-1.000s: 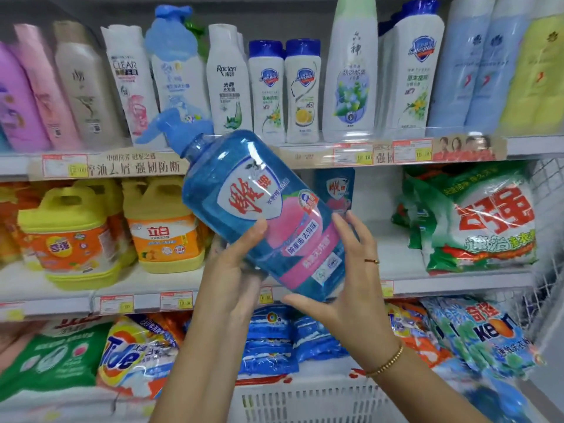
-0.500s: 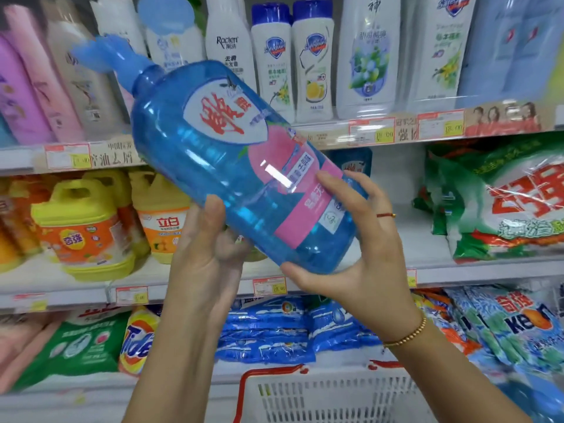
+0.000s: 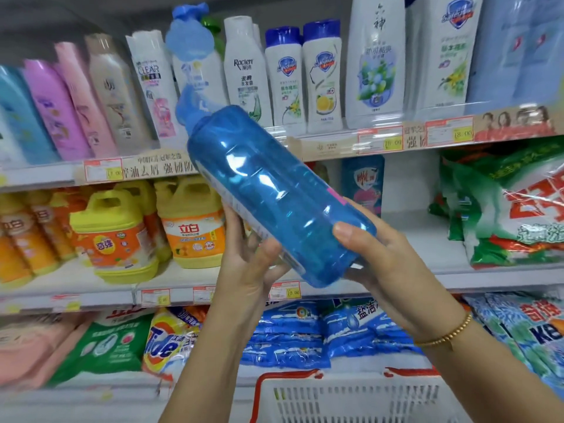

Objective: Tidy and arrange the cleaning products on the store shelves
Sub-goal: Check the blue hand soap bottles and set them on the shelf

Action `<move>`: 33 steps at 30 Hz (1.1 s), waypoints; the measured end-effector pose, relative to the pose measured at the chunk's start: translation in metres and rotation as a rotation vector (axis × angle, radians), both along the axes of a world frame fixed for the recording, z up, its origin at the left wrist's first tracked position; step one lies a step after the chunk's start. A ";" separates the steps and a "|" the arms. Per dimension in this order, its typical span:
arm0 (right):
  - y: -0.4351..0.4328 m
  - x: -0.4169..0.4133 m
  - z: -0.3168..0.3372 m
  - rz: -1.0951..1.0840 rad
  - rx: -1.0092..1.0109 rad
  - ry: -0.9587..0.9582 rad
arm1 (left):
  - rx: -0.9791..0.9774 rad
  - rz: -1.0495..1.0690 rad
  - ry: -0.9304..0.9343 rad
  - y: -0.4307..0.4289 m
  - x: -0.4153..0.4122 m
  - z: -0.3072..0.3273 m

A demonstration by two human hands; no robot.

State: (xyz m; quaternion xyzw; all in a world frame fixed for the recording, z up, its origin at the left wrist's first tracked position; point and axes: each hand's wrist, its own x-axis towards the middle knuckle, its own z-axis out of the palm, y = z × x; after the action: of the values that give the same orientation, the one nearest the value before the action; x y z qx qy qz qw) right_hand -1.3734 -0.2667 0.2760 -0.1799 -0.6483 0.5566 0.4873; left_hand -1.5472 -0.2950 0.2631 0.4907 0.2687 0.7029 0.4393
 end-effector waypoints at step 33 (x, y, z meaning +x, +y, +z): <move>0.013 0.006 -0.013 0.493 -0.636 0.189 | 0.003 -0.143 -0.059 0.002 -0.007 0.011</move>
State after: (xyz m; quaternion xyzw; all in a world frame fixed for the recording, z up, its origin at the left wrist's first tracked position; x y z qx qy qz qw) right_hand -1.3674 -0.2538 0.2626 -0.1088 -0.4201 0.8434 0.3167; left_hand -1.5546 -0.2927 0.2743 0.4883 0.2188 0.6844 0.4954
